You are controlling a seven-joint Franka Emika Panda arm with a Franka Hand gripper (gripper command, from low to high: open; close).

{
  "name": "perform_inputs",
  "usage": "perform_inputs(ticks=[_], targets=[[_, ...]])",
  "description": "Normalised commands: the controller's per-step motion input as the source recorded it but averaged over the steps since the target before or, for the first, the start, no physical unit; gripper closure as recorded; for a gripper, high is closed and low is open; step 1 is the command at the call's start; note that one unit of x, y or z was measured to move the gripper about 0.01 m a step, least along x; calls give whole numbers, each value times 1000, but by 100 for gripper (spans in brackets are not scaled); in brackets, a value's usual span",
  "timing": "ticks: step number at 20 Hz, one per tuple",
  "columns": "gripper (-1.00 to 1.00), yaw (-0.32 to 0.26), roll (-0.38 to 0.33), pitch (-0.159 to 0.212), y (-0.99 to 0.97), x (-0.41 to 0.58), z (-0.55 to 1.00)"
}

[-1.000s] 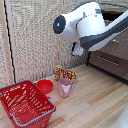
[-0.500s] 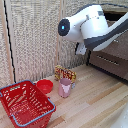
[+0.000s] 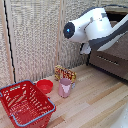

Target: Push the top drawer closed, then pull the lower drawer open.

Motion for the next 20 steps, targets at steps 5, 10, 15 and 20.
perform_inputs(ticks=[5, 10, 15, 20], targets=[[-100, 3, -101, -81, -504, 0, 0], [100, 55, -88, -47, -476, 6, 15], [100, 103, -8, -26, -349, 3, 28], [100, 100, 1, -8, -265, 0, 43]])
